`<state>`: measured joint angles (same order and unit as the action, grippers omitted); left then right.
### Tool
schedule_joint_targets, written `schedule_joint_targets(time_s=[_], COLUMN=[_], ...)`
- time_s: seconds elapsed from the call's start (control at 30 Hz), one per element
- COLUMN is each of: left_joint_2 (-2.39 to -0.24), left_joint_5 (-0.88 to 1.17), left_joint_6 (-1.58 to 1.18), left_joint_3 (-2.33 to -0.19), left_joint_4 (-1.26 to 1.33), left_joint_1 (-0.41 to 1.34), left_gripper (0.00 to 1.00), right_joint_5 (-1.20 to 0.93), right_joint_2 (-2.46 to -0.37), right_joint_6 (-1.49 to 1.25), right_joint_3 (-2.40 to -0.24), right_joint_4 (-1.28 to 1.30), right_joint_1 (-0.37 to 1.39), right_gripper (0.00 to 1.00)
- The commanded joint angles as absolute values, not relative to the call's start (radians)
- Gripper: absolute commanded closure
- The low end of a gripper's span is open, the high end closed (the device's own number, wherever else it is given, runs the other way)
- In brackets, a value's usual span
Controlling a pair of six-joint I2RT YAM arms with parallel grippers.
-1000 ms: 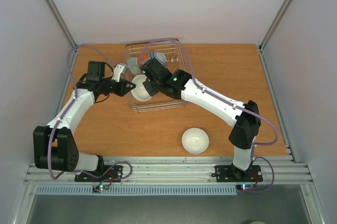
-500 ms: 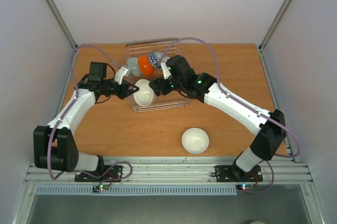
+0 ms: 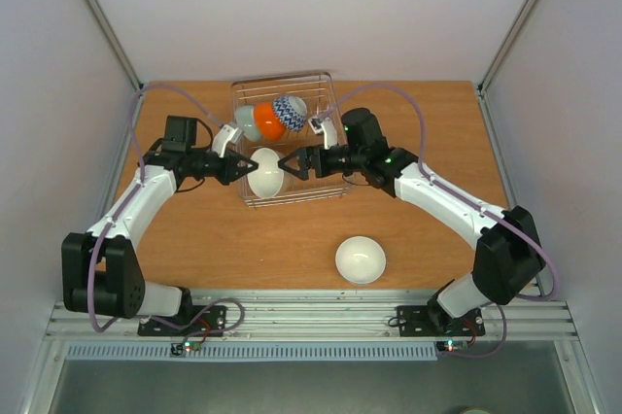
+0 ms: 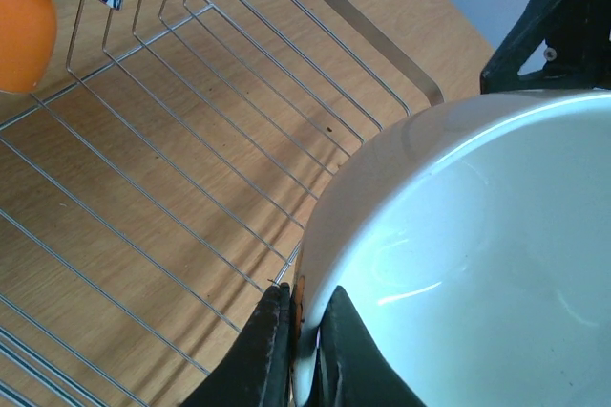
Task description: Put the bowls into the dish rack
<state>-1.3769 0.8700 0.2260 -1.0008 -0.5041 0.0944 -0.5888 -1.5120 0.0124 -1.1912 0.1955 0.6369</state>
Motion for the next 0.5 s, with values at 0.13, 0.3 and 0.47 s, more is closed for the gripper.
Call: schedule_joint_targets(time_s=[0.13,0.3,0.47], left_joint_2=[-1.333,-1.323,-1.32], left_joint_5=[0.952,0.975,0.993], left_joint_6=[0.234,0.235,0.233], left_joint_3=[-1.0,-0.999,-0.997], left_joint_4=[-0.425,-0.426,-0.423], left_joint_1=[0.081,0.069,0.058], left_gripper=[1.0,1.0,0.99], right_joint_5=[-0.819,-0.799,-0.716], right_joint_2=[-1.561,-1.575,-1.571], right_joint_6=[-0.169,-0.167,-0.118], right_joint_3=[-1.157,-1.155,-1.152], right_joint_4=[-0.073,-0.053,0.05], right_joint_1=[0.626,0.626,0.626], right_gripper=[0.02,0.01,0.02])
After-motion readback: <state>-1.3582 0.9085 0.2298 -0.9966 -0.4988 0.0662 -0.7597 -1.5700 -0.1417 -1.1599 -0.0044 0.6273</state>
